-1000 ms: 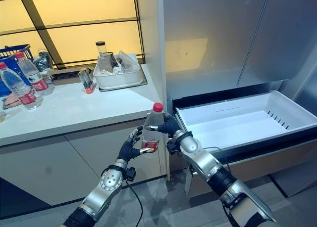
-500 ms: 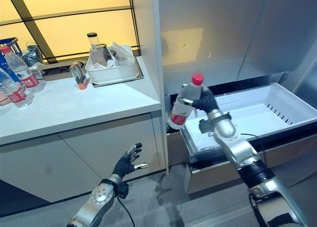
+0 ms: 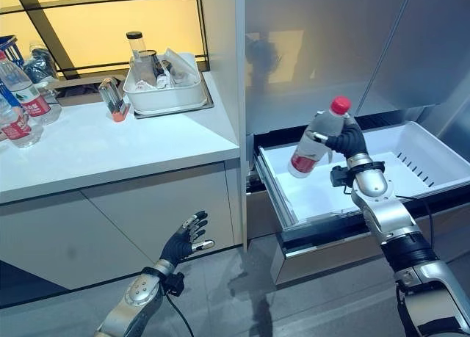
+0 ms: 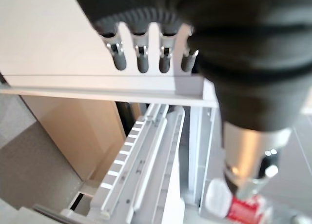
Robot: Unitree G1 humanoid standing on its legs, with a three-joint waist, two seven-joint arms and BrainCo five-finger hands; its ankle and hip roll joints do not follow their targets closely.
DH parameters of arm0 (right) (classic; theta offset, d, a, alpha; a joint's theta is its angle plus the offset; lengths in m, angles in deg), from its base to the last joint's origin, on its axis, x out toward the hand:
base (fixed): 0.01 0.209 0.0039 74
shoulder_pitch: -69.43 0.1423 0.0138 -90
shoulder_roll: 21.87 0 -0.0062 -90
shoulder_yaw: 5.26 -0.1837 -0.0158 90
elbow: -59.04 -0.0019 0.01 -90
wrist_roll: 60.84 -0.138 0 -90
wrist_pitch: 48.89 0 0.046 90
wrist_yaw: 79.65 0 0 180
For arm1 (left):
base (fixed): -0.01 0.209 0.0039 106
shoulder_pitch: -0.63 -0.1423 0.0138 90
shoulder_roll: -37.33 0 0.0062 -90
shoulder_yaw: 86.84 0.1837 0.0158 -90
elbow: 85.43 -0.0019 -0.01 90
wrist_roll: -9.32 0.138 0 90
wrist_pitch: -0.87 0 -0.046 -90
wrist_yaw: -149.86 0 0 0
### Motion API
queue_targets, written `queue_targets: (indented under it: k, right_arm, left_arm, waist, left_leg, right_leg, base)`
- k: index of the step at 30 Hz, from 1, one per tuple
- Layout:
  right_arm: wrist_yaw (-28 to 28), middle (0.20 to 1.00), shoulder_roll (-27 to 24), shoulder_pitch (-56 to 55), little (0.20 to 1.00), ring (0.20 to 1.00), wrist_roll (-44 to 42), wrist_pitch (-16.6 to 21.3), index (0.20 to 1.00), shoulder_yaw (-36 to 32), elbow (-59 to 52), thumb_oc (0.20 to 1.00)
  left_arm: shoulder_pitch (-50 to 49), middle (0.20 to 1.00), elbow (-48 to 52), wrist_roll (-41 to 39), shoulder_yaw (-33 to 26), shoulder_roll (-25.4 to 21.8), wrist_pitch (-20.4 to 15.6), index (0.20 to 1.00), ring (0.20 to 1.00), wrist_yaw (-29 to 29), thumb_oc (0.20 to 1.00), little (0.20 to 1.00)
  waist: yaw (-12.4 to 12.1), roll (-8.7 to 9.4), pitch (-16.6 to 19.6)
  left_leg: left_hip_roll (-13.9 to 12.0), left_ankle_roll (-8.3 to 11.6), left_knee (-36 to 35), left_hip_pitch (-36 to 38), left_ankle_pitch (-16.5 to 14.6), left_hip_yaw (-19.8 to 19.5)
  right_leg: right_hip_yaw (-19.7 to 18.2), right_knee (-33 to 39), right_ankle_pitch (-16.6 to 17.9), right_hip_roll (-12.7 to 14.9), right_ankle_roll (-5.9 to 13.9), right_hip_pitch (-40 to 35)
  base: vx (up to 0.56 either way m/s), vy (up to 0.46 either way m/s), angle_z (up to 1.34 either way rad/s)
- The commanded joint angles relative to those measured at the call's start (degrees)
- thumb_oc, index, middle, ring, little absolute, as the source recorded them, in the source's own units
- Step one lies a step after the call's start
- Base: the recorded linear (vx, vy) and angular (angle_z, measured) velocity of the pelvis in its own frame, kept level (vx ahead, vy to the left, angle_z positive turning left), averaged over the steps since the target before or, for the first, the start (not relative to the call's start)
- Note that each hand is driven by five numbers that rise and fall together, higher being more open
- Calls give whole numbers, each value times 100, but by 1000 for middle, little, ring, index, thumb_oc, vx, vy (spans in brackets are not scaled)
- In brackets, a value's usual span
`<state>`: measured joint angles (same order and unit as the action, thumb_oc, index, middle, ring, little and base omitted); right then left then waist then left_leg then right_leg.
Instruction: Take the drinks into the refrigerator
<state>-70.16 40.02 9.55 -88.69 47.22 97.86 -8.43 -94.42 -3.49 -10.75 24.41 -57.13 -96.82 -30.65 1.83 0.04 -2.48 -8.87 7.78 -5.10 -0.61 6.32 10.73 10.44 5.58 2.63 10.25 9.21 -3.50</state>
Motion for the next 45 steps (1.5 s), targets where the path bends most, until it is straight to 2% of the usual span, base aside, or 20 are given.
queue_targets:
  k: [1, 2, 5, 7, 9, 10, 11, 12, 16, 20, 21, 24, 26, 33, 35, 40, 41, 42, 43, 45]
  right_arm:
    - [332, 200, -482, 1598, 200, 200, -58, 472, 200, -412, 815, 200]
    - [330, 200, -483, 1610, 200, 200, -61, 475, 200, -402, 823, 200]
    - [413, 200, -537, 2135, 200, 200, 293, 227, 200, -22, 2078, 200]
    - [513, 200, -595, 2592, 200, 200, 992, -28, 200, 401, 2971, 200]
    - [511, 200, -586, 2658, 200, 200, 992, -15, 200, 449, 3015, 200]
    - [515, 200, -602, 2859, 200, 200, 1446, -154, 200, 704, 3563, 200]
    - [513, 200, -597, 2888, 200, 200, 1448, -146, 200, 724, 3586, 200]
    - [506, 200, -610, 2998, 200, 200, 2128, -314, 200, 1060, 3962, 200]
    - [507, 200, -612, 2945, 200, 200, 3146, -469, 200, 1429, 4246, 200]
    - [431, 200, -556, 2851, 200, 200, 3696, -553, 200, 1643, 4499, 200]
    - [256, 200, -561, 2778, 200, 200, 4333, -612, 200, 1994, 4530, 200]
    - [232, 200, -479, 2646, 200, 200, 4541, -611, 200, 2053, 4686, 200]
    - [119, 200, -254, 2389, 200, 200, 4861, -619, 200, 2178, 4873, 200]
    - [-2, 200, 247, 1955, 200, 200, 5416, -639, 200, 2392, 4885, 200]
    - [-137, 200, 615, 1759, 200, 200, 5921, -656, 200, 2632, 4904, 200]
    - [-359, 200, 1363, 1506, 200, 200, 6401, -627, 200, 2933, 4783, 200]
    - [-407, 225, 1500, 1482, 225, 225, 6378, -619, 225, 2929, 4742, 225]
    - [-432, 721, 1609, 1474, 721, 721, 6282, -593, 721, 2904, 4703, 721]
    - [-452, 1000, 1695, 1445, 1000, 1000, 6096, -574, 1000, 2806, 4659, 1000]
    - [-423, 1000, 1764, 1394, 1000, 1000, 5885, -558, 1000, 2694, 4578, 1000]
  left_arm:
    - [133, 1000, 446, -283, 108, -286, -291, 1000, 1000, -130, 1000, 1000]
    - [133, 1000, 446, -283, 104, -283, -291, 1000, 1000, -130, 1000, 1000]
    - [98, 1000, 644, -399, 184, -399, -294, 1000, 1000, -206, 1000, 1000]
    - [110, 1000, 850, -467, 242, -531, -333, 1000, 1000, -222, 1000, 1000]
    - [111, 1000, 856, -470, 223, -517, -329, 1000, 1000, -222, 1000, 1000]
    - [112, 1000, 998, -530, 232, -564, -359, 1000, 1000, -226, 1000, 1000]
    - [113, 1000, 1002, -532, 224, -559, -357, 1000, 1000, -226, 1000, 1000]
    - [137, 1000, 1124, -533, 220, -616, -391, 1000, 1000, -221, 1000, 1000]
    - [150, 1000, 1333, -482, 120, -671, -446, 1000, 1000, -201, 1000, 1000]
    - [128, 1000, 1419, -465, 75, -714, -485, 1000, 1000, -193, 1000, 1000]
    - [110, 1000, 1427, -426, 51, -735, -489, 1000, 1000, -198, 1000, 1000]
    - [104, 1000, 1455, -384, 66, -706, -489, 1000, 1000, -202, 1000, 1000]
    - [192, 1000, 1482, -310, 87, -679, -492, 1000, 1000, -163, 1000, 1000]
    - [350, 1000, 1570, -157, 79, -619, -526, 1000, 1000, -85, 1000, 1000]
    - [446, 1000, 1648, -103, 59, -559, -562, 1000, 1000, -40, 1000, 1000]
    - [687, 1000, 1584, 42, 74, -420, -600, 1000, 1000, 50, 1000, 1000]
    - [734, 1000, 1548, 57, 65, -390, -602, 1000, 1000, 66, 1000, 1000]
    - [770, 1000, 1516, 83, 62, -355, -609, 1000, 1000, 94, 1000, 1000]
    - [796, 1000, 1511, 84, 56, -326, -617, 1000, 1000, 106, 1000, 1000]
    - [838, 1000, 1479, 85, 52, -307, -623, 1000, 1000, 142, 1000, 1000]
  waist:
    - [-223, 229, 25]
    - [-219, 225, 24]
    - [-274, 241, -56]
    - [-333, 255, -153]
    - [-318, 243, -156]
    - [-353, 245, -243]
    - [-346, 240, -242]
    - [-379, 247, -341]
    - [-418, 215, -495]
    - [-456, 195, -646]
    - [-489, 193, -738]
    - [-509, 174, -797]
    - [-579, 151, -985]
    - [-644, 94, -1215]
    - [-703, 39, -1297]
    - [-768, -27, -1373]
    - [-775, -44, -1382]
    - [-778, -50, -1382]
    - [-777, -57, -1378]
    - [-773, -56, -1382]
  left_leg:
    - [339, -347, 10, 370, -573, 7]
    - [339, -347, 10, 370, -573, 7]
    - [345, -346, 10, 282, -537, -7]
    - [365, -347, 10, 178, -495, -34]
    - [366, -348, 10, 168, -493, -31]
    - [379, -351, 10, 76, -460, -59]
    - [379, -351, 10, 69, -458, -59]
    - [393, -350, 10, -34, -409, -87]
    - [405, -355, 10, -198, -343, -160]
    - [437, -363, 10, -332, -295, -220]
    - [453, -361, 10, -409, -269, -242]
    - [477, -370, 10, -478, -253, -282]
    - [541, -393, 10, -594, -225, -381]
    - [602, -419, 10, -736, -180, -467]
    - [617, -422, 10, -802, -160, -498]
    - [627, -413, 10, -850, -159, -546]
    - [627, -415, 10, -854, -165, -548]
    - [628, -411, 10, -854, -171, -557]
    - [629, -411, 10, -847, -178, -557]
    - [632, -412, 10, -836, -181, -560]
  right_leg:
    - [75, -58, 6, -61, 2, -31]
    - [75, -58, 6, -61, 2, -31]
    - [83, -58, 36, -52, 9, 37]
    - [81, -58, 74, -44, 14, 126]
    - [78, -58, 77, -44, 14, 137]
    - [83, -58, 102, -38, 13, 216]
    - [83, -58, 104, -38, 12, 223]
    - [108, -58, 141, -30, 16, 301]
    - [156, -58, 179, -15, 18, 419]
    - [189, -58, 218, 17, 20, 512]
    - [216, -58, 238, 32, 21, 556]
    - [261, -58, 241, 49, 25, 584]
    - [341, -97, 237, 93, 18, 631]
    - [410, -133, 250, 144, 15, 705]
    - [448, -120, 248, 164, 19, 731]
    - [515, -112, 227, 193, 16, 737]
    - [521, -110, 220, 197, 13, 736]
    - [528, -100, 212, 202, 11, 724]
    - [533, -94, 204, 206, 11, 719]
    - [539, -92, 198, 208, 10, 706]
  base:
    - [0, 0, 0]
    - [0, 0, 0]
    - [0, 0, 0]
    - [-44, 14, 2]
    - [-36, 12, 3]
    - [-42, 12, 3]
    - [-83, 20, 5]
    - [-58, 11, 4]
    - [-30, 13, 7]
    - [-22, 15, 11]
    - [-3, 9, 8]
    - [-2, 15, 15]
    - [-9, 6, 7]
    - [-8, -5, 11]
    - [-6, -9, 6]
    - [5, -9, 4]
    - [0, 0, 0]
    - [0, 0, 0]
    - [0, 0, 0]
    - [0, 0, 0]
